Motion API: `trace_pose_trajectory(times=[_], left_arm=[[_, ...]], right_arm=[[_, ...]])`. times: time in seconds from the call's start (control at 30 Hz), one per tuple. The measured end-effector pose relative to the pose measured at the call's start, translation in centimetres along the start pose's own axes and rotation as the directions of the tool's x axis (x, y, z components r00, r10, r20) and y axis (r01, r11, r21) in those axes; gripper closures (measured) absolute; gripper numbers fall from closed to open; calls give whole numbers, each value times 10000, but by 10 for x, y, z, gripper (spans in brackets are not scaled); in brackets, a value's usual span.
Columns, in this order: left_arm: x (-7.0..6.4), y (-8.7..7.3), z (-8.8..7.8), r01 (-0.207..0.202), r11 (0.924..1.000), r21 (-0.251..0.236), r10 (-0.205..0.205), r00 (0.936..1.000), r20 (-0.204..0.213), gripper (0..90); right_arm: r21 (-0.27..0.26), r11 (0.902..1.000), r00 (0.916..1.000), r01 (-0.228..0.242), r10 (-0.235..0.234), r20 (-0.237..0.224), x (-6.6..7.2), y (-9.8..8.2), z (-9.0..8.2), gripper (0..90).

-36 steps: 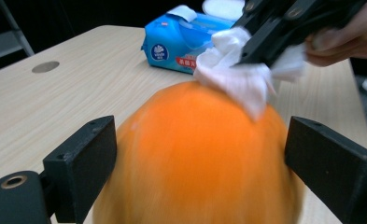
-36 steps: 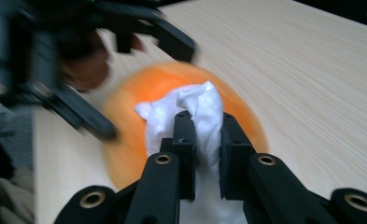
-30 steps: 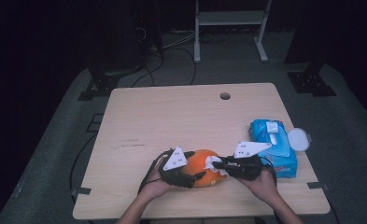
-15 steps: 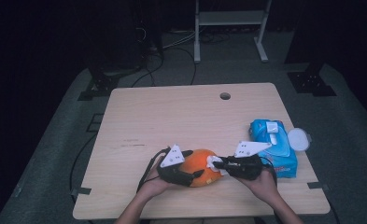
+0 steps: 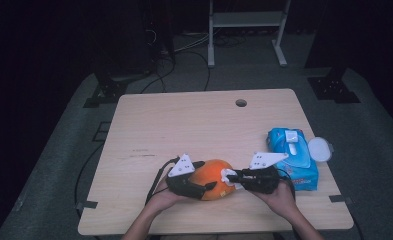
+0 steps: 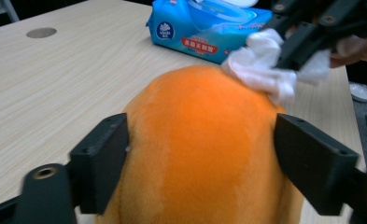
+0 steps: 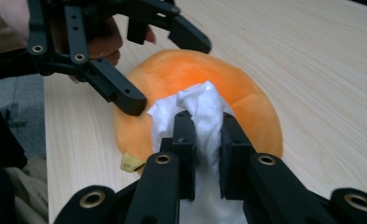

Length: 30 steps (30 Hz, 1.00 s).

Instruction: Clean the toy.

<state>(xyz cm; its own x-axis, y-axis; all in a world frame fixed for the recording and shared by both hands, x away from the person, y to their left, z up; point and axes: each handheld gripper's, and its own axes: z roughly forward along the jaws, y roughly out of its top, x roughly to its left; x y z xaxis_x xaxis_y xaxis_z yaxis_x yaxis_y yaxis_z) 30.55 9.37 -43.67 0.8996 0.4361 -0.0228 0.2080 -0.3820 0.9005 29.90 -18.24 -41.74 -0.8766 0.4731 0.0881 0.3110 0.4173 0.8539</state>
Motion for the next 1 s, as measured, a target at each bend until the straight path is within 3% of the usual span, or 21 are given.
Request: trace_pose_trajectory(times=[0.17, 0.27, 0.33, 0.4, 0.5, 0.57, 0.77, 0.9, 1.0], left_arm=[[-1, -1, 0, -42, 10000, 13, 42, 10000, 52, 230], [-4, -1, 0, -158, 9998, 106, 155, 9995, 258, 229], [-5, 0, -1, -39, 9997, 240, 22, 9977, 672, 222], [-5, 3, -5, -178, 9994, 289, 150, 9956, 928, 206], [0, 8, -10, 134, 9998, -179, -125, 9987, 499, 188], [3, 8, -9, 144, 9998, -126, -143, 9999, 14, 153], [-1, 0, -4, -28, 9994, 355, 7, 9983, 588, 219], [-1, -2, -6, -301, 9986, 429, 258, 9949, 977, 236], [-1, -3, -6, -391, 9984, 406, 344, 9933, 1103, 236]], right_arm=[[311, 9978, 9980, -591, 584, 234, -16, -10, -2, 787], [108, 9989, 9986, -463, 460, 251, -12, -5, -3, 787], [-21, 9995, 9993, -322, 322, 187, -8, -1, -2, 787], [76, 9996, 9996, -260, 260, 72, -8, -2, 0, 787], [138, 9991, 9992, -390, 389, 58, -12, -8, 0, 787], [141, 9991, 9991, -412, 411, 116, -12, -8, -1, 787], [-141, 9995, 9995, -269, 267, -147, -6, -1, -3, 787], [50, 9989, 9988, -467, 467, -172, -12, -7, -2, 787], [353, 9983, 9989, -459, 457, 75, -15, -12, -1, 787]])
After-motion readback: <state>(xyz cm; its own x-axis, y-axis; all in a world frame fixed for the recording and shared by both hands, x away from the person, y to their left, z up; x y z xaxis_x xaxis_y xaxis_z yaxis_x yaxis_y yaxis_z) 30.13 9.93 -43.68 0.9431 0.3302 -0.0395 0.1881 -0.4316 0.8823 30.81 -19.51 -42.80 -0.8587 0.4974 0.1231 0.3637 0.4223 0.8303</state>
